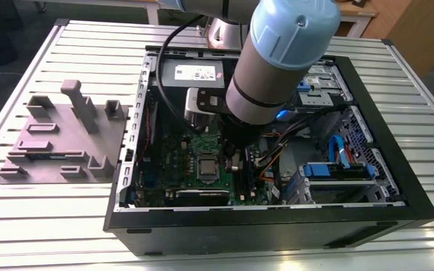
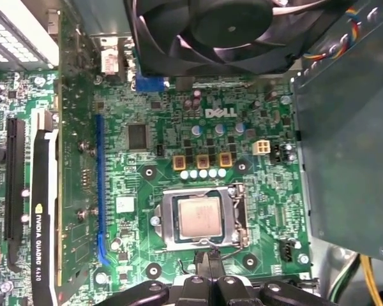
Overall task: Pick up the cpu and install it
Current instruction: 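Install the first cpu locking lever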
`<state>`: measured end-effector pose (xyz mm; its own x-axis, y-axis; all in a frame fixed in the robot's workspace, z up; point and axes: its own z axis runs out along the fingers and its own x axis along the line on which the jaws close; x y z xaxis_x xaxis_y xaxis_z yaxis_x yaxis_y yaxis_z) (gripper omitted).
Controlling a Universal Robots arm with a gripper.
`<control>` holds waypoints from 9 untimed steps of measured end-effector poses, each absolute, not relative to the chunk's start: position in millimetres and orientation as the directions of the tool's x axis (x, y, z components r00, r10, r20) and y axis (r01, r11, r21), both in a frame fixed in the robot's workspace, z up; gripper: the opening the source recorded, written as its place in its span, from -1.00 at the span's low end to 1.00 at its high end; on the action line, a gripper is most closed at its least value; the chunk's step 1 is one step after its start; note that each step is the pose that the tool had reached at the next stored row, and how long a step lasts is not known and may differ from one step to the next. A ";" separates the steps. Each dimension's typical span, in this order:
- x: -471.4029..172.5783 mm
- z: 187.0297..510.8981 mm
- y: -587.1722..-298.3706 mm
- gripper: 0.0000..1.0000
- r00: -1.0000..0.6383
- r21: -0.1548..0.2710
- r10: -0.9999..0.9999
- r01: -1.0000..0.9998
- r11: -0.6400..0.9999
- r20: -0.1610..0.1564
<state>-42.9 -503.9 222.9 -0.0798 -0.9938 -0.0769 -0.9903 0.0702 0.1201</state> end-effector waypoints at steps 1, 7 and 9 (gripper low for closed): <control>-43.0 222.2 -503.9 -0.80 -0.079 0.120 -0.994 -0.990 0.070 -0.074; -41.6 219.3 -503.9 -0.80 -0.069 0.120 -0.995 -0.991 0.060 -0.071; -41.5 218.4 -503.9 -0.80 -0.065 0.120 -0.995 -0.991 0.056 -0.070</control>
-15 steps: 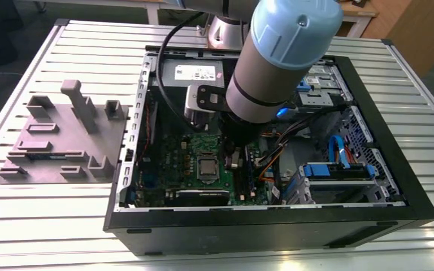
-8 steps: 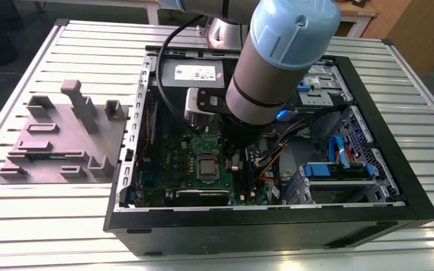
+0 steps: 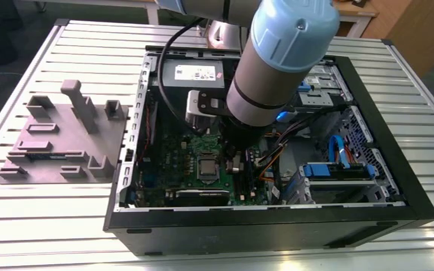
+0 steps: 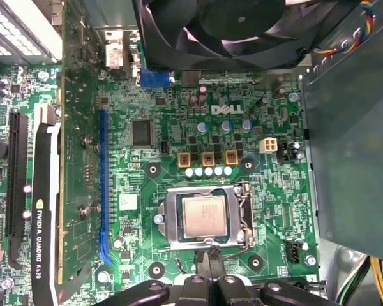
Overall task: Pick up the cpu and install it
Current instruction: 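Install the first cpu locking lever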
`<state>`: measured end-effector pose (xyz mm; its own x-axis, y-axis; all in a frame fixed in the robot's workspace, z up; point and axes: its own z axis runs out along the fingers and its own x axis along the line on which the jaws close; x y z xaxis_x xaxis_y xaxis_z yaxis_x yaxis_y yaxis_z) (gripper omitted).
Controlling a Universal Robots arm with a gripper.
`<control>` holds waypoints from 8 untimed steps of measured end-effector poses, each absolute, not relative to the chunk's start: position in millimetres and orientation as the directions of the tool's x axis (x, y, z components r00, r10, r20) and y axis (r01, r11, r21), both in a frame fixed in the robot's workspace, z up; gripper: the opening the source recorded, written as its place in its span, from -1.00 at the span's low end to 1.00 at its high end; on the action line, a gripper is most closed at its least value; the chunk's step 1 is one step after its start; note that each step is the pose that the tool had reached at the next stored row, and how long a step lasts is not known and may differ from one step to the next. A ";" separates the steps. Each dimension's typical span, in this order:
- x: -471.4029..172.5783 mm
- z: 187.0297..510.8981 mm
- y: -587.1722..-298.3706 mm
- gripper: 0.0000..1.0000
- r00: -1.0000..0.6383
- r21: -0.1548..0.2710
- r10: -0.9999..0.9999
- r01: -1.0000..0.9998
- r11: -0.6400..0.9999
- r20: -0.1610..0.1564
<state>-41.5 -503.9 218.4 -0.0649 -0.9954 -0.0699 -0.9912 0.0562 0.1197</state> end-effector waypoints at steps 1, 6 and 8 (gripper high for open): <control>-41.5 217.7 -503.9 -0.80 -0.062 0.120 -0.996 -0.991 0.054 -0.068; -41.1 213.8 -504.1 -0.80 -0.047 0.119 -0.997 -0.992 0.040 -0.057; -41.1 212.7 -504.1 -0.80 -0.039 0.118 -0.998 -0.992 0.034 -0.045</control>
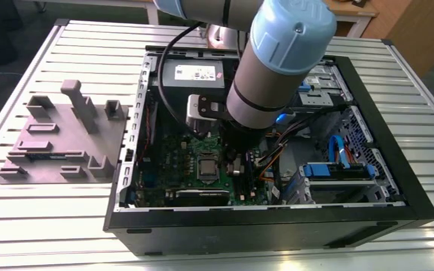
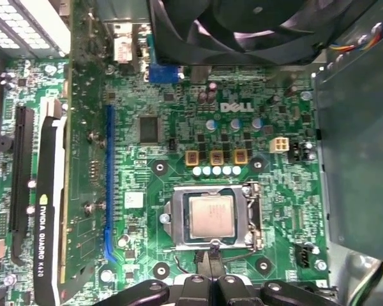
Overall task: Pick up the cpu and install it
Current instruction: 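Install the first cpu locking lever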
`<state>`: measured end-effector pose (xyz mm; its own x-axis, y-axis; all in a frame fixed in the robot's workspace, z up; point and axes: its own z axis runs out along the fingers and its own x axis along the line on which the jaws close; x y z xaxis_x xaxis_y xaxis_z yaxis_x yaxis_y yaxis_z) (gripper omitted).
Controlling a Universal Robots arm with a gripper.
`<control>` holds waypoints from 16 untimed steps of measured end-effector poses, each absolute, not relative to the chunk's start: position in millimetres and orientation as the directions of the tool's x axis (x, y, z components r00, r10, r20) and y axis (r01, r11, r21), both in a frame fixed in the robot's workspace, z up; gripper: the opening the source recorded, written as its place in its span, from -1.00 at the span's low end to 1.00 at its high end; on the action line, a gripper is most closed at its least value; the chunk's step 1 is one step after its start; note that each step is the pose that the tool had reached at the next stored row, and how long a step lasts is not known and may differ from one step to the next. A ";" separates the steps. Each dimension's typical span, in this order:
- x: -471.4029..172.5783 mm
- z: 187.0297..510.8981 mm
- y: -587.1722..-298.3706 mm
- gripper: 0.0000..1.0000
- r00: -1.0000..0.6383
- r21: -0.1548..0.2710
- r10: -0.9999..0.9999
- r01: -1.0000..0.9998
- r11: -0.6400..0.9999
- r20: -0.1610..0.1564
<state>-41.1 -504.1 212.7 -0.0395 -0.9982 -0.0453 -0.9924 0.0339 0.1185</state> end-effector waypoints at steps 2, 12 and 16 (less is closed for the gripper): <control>-41.1 211.6 -504.3 -0.80 -0.032 0.118 -0.999 -0.993 0.027 -0.036; -41.1 208.2 -505.7 -0.80 0.006 0.084 -0.999 -0.996 -0.009 -0.037; -43.8 205.4 -507.2 -0.80 0.009 0.078 -0.999 -0.997 -0.012 -0.039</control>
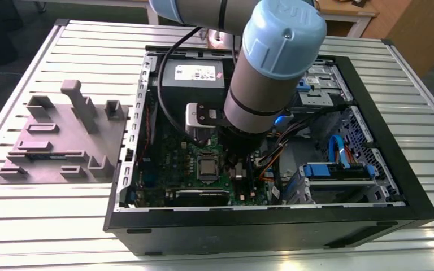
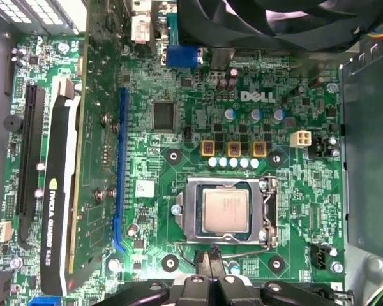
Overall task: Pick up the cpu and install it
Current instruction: 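Install the first cpu locking lever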
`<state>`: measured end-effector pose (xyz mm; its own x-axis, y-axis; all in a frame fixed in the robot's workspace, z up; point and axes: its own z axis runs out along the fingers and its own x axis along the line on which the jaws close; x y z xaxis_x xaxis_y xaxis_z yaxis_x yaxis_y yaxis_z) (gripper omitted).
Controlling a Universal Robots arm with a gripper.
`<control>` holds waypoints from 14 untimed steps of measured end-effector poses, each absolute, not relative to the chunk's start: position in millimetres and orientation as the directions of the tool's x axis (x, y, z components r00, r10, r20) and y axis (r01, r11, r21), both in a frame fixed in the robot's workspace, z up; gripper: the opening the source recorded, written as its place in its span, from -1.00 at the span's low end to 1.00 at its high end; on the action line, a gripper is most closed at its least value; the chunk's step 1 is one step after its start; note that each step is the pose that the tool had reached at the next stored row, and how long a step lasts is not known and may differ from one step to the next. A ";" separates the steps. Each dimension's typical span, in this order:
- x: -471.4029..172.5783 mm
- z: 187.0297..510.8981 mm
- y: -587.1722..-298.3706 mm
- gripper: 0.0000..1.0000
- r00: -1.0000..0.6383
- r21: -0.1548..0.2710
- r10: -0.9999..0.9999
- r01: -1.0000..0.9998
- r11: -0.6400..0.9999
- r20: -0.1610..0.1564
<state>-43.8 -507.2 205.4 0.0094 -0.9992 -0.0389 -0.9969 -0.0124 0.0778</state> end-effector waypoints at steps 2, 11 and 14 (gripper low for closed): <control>-45.0 205.2 -507.5 -0.80 0.011 0.077 -0.999 -0.997 -0.014 -0.041; -45.0 200.0 -507.6 -0.80 0.011 0.077 -0.999 -0.997 -0.014 -0.041; -45.1 197.3 -507.7 -0.80 0.011 0.077 -0.999 -0.997 -0.014 -0.041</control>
